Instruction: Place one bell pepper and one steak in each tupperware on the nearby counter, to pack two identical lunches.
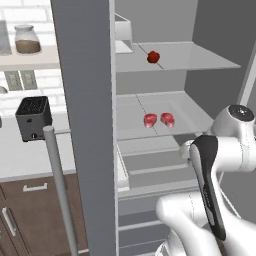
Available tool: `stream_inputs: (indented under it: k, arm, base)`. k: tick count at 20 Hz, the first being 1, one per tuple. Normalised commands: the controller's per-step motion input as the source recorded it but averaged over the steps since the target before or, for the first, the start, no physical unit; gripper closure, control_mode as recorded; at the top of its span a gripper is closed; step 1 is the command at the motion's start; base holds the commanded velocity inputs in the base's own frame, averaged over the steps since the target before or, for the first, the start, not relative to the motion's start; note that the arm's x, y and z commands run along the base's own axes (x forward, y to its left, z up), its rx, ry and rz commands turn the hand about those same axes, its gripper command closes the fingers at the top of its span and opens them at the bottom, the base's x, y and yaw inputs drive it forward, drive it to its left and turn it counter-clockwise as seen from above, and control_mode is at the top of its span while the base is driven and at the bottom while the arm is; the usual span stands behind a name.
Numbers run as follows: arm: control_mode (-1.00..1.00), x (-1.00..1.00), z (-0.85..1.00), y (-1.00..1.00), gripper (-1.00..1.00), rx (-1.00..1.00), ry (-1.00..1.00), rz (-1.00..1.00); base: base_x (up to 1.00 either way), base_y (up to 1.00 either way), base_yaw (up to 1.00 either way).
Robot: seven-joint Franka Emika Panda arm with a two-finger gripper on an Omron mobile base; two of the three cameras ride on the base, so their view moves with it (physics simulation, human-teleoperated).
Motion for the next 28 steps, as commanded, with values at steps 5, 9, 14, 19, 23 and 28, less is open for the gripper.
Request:
stream_inputs:
  k: [5,9,14,19,23,28]
  arm:
    - [-1.00,0.00,0.42,0.00,-1.00,-0.03,-0.38,0.05]
    - [-1.00,0.23,0.42,0.00,-1.00,-0.02,-0.34,0.00]
    - [-1.00,0.75,0.32,0.00,-1.00,-0.07,-0.01,0.00]
    - [-1.00,1.00,-0.06,-0.02,-1.00,-0.13,0.14,0.00]
    - [-1.00,1.00,-0.27,-0.33,-1.00,-0.06,0.13,-0.01]
    - [-1.00,0.78,-0.31,-0.39,-1.00,0.00,0.10,0.00]
  base:
    - [0.00,0.00,0.00]
    - [0.00,0.00,0.00]
    - [0.00,0.00,0.00]
    - [0.00,0.00,0.00]
    - [0.00,0.00,0.00]
    - [0.00,0.00,0.00]
